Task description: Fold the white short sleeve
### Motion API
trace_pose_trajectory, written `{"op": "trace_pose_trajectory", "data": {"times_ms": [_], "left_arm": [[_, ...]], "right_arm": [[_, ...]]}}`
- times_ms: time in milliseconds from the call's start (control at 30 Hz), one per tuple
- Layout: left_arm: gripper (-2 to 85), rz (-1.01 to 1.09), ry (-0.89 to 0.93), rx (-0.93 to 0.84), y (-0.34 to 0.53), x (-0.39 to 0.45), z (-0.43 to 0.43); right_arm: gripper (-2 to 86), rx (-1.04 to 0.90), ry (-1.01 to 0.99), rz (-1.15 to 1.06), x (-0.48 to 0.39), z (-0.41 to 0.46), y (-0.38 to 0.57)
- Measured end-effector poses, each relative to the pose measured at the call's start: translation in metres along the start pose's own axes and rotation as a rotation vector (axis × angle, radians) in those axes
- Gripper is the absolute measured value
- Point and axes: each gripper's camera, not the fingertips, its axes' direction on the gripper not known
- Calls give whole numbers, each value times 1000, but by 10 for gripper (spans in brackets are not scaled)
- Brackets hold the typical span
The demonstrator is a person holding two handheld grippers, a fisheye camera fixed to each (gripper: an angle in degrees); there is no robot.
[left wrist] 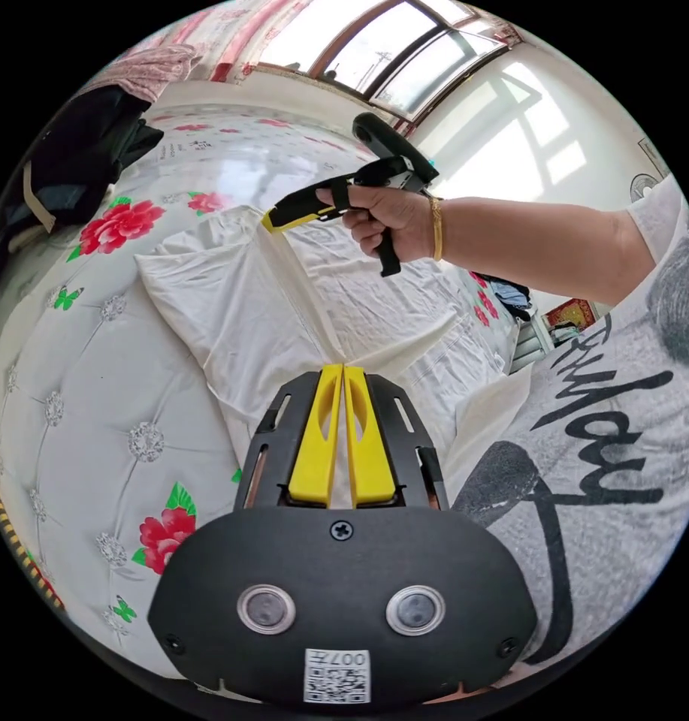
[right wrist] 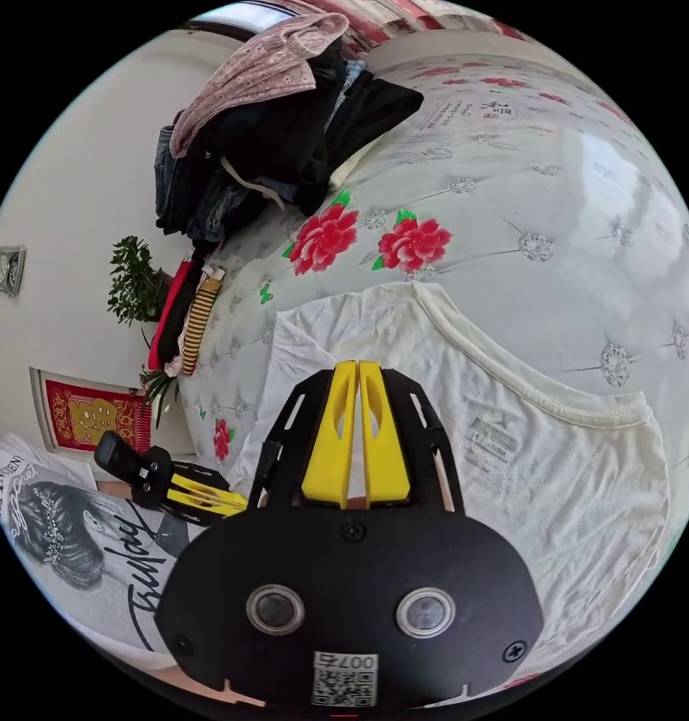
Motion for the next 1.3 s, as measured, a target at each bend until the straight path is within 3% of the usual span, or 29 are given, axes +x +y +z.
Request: {"op": "trace_pose_trajectory", "data": {"times_ms": [100, 233, 333, 467, 667, 967, 1167, 1300], "left_arm": [[-10, 72, 14, 74, -6, 15, -12], [-10, 59, -13, -20, -8, 12, 12], [-10, 34, 17, -70, -9, 7, 28], [-10, 94, -3, -49, -12, 20, 30], [-10, 166, 12, -196, -13, 28, 67], [-9, 151, -104, -49, -26, 28, 40], [-5, 81, -180, 22, -55, 0, 25], [-1, 60, -224, 10, -89, -31, 33]], "right_arm": [[-3, 126, -113, -92, -22, -24, 2], [-3, 55, 54, -177, -34, -17, 3], [-3, -78, 166, -111, -7, 9, 10], [-2, 15, 80, -80, 1, -2, 21], [0, 8, 107, -27, 19, 15, 18], [26, 132, 118, -34, 9, -9, 32], [32, 93, 92, -141, -22, -6, 64], [31, 101, 39, -22, -4, 2, 73]]}}
